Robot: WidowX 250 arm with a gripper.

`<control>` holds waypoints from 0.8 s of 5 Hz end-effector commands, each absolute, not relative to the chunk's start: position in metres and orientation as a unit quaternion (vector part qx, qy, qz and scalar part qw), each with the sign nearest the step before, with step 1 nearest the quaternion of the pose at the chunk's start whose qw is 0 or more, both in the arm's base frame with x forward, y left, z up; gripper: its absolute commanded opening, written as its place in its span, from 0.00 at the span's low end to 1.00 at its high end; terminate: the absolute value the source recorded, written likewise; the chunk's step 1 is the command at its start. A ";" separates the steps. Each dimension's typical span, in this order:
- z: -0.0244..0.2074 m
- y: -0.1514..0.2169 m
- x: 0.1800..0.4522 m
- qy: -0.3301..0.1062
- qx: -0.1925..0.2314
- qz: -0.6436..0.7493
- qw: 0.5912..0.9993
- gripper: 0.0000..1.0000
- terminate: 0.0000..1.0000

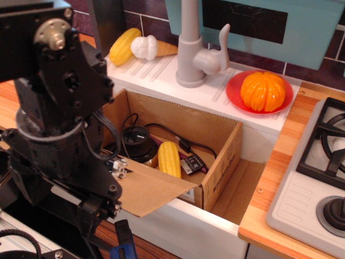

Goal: Close brown1fbox flap

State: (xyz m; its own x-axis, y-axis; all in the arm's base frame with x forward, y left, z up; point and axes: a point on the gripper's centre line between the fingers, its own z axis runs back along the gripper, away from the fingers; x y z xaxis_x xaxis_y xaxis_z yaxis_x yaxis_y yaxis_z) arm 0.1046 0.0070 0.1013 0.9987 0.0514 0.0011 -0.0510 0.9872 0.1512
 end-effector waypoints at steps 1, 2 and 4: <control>0.101 0.007 0.105 0.001 0.076 0.026 0.997 1.00 0.00; 0.090 0.012 0.105 -0.004 0.066 0.023 0.998 1.00 0.00; 0.073 0.015 0.113 -0.013 0.052 0.015 0.998 1.00 0.00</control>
State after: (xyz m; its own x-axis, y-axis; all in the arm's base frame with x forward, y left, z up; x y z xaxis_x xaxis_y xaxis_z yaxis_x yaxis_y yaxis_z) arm 0.1122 0.0157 0.0693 0.9993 0.0284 0.0224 -0.0304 0.9953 0.0920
